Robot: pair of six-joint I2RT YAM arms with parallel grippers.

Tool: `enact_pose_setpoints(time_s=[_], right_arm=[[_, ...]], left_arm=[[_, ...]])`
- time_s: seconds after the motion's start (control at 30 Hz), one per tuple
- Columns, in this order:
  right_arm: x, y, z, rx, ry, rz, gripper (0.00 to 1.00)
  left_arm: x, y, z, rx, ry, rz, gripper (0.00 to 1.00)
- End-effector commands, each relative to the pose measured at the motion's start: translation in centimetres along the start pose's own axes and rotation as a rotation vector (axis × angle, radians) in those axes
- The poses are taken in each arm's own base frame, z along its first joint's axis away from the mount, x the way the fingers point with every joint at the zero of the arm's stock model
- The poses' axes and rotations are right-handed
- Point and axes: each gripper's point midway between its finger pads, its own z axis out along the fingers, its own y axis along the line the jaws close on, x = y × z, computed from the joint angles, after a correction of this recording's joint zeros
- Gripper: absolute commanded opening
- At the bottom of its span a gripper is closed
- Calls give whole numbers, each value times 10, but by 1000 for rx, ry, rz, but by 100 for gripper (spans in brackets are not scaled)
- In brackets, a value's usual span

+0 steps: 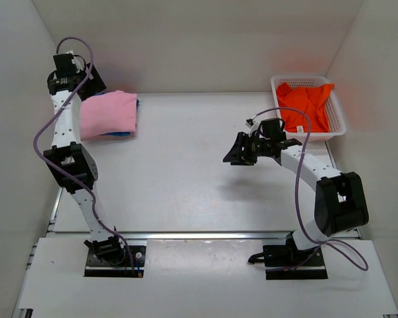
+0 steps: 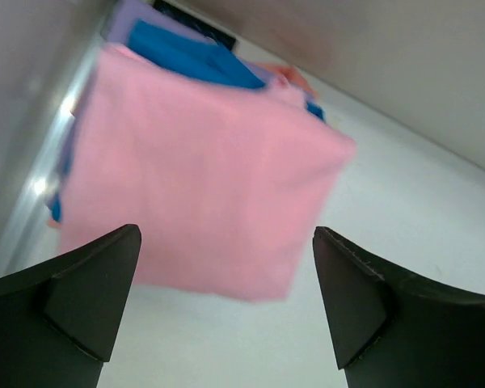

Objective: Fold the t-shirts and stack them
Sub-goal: Put the neatly folded tshirt into the corner of the board with the left arm

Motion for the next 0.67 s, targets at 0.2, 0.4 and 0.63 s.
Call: enact_pose_setpoints(time_s=[0.2, 0.4, 0.63], right_arm=[[23, -21, -26, 109, -49, -18, 47], [37, -18, -46, 121, -105, -40, 49], [42, -28, -67, 152, -171, -36, 50]], left_arm=[[181, -116, -114, 296, 396, 143, 99], [259, -126, -177, 383, 409, 205, 99], [322, -87, -197, 324, 493, 291, 99]])
